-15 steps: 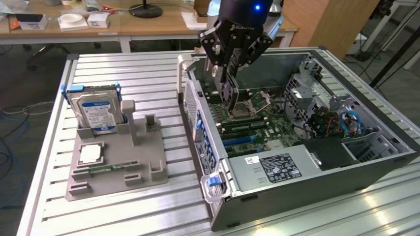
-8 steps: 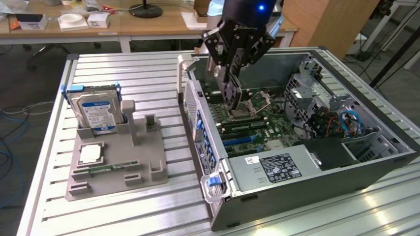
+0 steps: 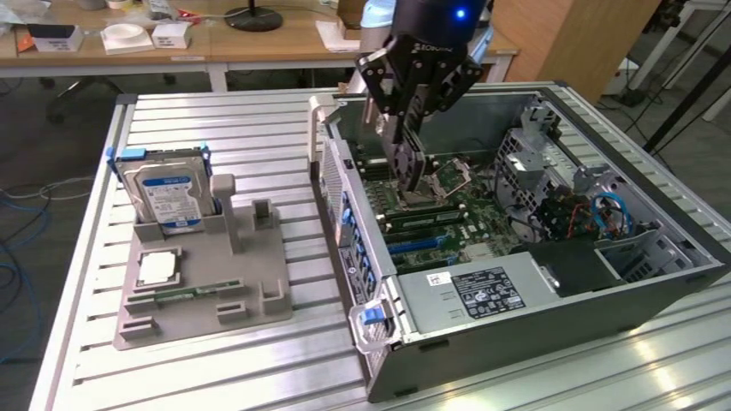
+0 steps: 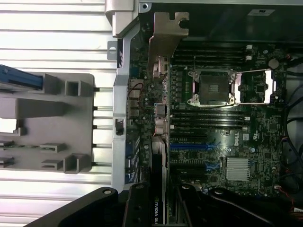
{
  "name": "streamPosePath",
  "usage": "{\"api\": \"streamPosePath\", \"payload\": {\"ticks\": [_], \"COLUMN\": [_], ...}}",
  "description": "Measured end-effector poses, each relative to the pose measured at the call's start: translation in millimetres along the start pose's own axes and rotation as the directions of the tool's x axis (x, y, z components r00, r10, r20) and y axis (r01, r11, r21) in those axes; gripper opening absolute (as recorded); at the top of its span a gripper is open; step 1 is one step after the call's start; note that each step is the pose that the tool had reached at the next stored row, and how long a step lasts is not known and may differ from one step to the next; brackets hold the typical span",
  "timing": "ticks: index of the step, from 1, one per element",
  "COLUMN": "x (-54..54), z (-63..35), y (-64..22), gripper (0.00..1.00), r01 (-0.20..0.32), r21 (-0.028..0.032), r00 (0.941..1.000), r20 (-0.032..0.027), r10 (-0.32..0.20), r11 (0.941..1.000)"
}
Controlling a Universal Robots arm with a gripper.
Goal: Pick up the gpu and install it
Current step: 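Pick up the gpu and move the gpu toward the slot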
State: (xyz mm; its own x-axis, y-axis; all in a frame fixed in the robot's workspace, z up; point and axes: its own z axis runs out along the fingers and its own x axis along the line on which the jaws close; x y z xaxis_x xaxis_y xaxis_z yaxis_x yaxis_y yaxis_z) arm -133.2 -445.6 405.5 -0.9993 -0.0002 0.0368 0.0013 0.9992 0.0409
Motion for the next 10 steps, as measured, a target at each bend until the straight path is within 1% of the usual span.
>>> {"api": "streamPosePath", "payload": {"ticks": [10], "x": [-7.9], "z": [-0.2], "y": [0.1], "gripper": [0.26], "r01": [0.007], "r21": [0.0003], "r00": [1.0], "r20": [-0.0003], "r10": [-0.007], "r11": [1.0]}}
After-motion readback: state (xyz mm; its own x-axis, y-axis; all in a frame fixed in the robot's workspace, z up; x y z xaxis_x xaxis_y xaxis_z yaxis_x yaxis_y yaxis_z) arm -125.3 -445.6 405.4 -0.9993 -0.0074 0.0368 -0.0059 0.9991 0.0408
